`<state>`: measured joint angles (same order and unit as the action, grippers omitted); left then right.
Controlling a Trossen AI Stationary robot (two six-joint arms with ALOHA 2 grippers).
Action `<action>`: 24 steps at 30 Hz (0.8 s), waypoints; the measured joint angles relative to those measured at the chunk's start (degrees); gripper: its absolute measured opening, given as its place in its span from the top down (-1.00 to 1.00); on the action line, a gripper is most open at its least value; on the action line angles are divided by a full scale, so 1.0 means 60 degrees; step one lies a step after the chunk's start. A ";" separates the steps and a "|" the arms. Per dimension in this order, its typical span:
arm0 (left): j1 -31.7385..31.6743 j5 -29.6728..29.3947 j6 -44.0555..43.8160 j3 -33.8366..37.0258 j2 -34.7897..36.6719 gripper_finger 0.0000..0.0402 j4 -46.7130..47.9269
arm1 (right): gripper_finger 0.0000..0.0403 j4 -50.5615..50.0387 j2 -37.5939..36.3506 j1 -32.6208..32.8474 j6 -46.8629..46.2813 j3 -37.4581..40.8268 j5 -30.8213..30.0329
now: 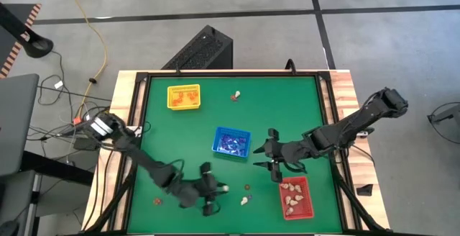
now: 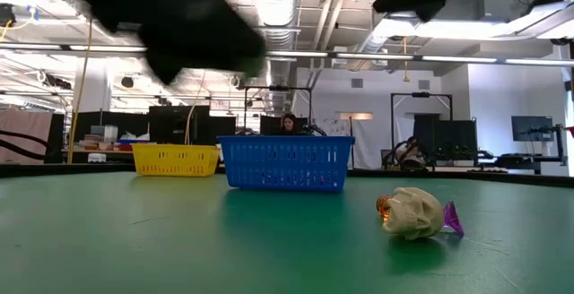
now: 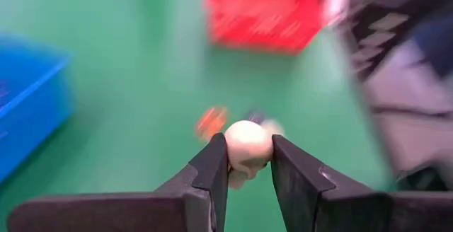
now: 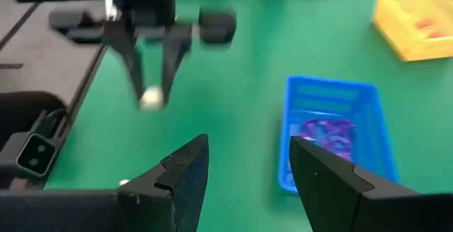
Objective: Sort Halloween decoration
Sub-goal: Put the skull toy into the red bin
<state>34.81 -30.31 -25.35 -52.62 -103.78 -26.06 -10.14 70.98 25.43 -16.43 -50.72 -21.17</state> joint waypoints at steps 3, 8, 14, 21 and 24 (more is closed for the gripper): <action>-0.0778 0.1857 0.0921 -0.0333 -0.0919 0.60 -0.2172 | -0.12 -0.0365 -0.0474 0.0424 -0.0028 0.0086 -0.1125; -0.1754 0.4022 0.1437 -0.2298 -0.2823 0.60 -0.2892 | -0.12 -0.0556 -0.1209 0.1195 -0.0037 0.0502 -0.3111; -0.2490 0.5943 0.2095 -0.5821 -0.4725 0.60 -0.1779 | -0.12 -0.1348 -0.1881 0.1780 -0.0590 0.0565 -0.4651; -0.2815 0.6121 0.3140 -0.9194 -0.6201 0.60 0.1286 | -0.12 -0.2689 -0.2115 0.2156 -0.1509 0.0572 -0.5601; -0.2864 0.5948 0.3615 -0.9968 -0.6588 0.60 0.1642 | -0.12 -0.2705 -0.2161 0.2255 -0.1515 0.0572 -0.5846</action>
<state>17.63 5.38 -3.66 -112.43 -143.31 -16.21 -26.37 58.01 38.96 -25.52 -47.29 -56.25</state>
